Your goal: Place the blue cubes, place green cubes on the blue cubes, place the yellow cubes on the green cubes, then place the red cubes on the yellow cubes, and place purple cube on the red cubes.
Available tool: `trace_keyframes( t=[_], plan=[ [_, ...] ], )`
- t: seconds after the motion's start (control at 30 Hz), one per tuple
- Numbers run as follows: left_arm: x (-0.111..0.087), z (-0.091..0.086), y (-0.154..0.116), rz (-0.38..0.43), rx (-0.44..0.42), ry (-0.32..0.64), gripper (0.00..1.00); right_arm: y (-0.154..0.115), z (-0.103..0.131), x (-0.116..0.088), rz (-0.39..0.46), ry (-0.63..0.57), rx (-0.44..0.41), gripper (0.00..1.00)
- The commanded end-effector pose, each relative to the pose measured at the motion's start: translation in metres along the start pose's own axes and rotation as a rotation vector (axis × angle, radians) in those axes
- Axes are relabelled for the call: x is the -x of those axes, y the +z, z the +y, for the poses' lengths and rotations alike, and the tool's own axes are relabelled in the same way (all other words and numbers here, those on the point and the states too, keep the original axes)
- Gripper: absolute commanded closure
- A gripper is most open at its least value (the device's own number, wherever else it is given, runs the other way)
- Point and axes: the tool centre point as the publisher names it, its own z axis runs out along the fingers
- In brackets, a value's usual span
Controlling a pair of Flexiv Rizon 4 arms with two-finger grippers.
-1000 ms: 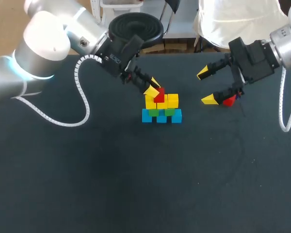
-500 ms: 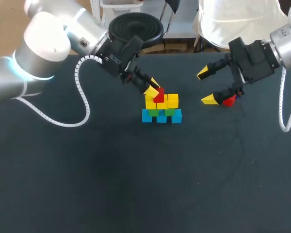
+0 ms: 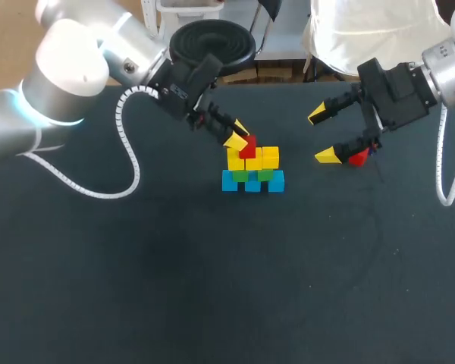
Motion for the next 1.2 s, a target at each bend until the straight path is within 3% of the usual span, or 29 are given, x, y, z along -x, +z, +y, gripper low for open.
trace_keyframes(
  t=[0.03,1.2],
  plan=[
    [-0.0008,-0.0024,0.0006,-0.003,0.009,0.000,1.00,-0.0005,0.0007,0.0002,0.001,0.000,-0.001,0.00],
    [-0.0034,-0.0019,0.0014,-0.018,0.020,-0.009,1.00,-0.0005,0.0007,0.0002,0.001,0.000,-0.001,0.00]
  ],
)
